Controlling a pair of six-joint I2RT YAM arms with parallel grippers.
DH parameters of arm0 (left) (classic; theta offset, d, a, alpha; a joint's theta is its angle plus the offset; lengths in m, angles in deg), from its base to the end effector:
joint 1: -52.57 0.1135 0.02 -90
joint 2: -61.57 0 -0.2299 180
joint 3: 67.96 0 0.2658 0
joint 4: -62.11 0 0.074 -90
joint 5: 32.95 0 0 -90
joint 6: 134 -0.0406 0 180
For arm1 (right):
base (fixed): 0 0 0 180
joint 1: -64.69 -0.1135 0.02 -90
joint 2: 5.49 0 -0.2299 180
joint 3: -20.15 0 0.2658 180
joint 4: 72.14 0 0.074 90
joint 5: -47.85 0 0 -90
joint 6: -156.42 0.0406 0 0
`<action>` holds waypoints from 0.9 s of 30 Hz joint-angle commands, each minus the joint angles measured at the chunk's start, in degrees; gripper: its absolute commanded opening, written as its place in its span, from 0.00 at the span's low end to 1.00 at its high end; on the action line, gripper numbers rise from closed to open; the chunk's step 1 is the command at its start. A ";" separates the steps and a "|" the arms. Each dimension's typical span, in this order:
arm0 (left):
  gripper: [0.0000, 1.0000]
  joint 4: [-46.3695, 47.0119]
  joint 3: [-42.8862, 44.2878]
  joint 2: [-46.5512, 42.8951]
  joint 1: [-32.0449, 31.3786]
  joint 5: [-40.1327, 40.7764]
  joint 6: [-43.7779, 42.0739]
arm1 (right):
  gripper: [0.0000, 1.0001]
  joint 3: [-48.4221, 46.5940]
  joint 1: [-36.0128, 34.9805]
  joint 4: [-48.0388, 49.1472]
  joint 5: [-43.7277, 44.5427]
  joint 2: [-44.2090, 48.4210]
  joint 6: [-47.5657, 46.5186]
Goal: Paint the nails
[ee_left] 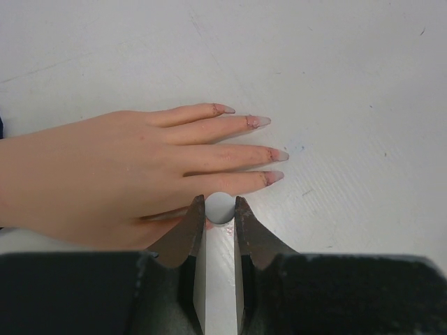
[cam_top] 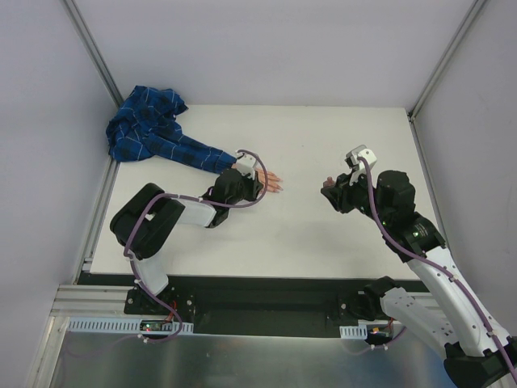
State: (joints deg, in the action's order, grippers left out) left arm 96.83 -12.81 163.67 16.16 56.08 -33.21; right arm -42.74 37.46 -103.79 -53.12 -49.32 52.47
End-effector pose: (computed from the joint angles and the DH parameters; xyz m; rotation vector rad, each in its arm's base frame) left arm 0.2906 -0.2152 0.1198 0.4168 1.7769 -0.6034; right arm 0.1890 0.1059 0.3347 -0.7600 1.6306 0.3373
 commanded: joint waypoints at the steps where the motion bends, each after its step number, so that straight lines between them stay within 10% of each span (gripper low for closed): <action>1: 0.00 1.98 1.66 0.46 -0.42 -0.35 -0.15 | 0.00 -0.34 0.33 3.49 -0.73 0.42 0.60; 27: 0.00 -2.68 4.48 1.52 0.19 0.36 1.78 | 0.00 -0.25 0.42 3.14 -0.38 0.94 0.51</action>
State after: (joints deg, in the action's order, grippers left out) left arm 94.01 -9.62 165.20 16.23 56.10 -32.60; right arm -42.74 37.46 -103.79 -53.12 -49.32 52.47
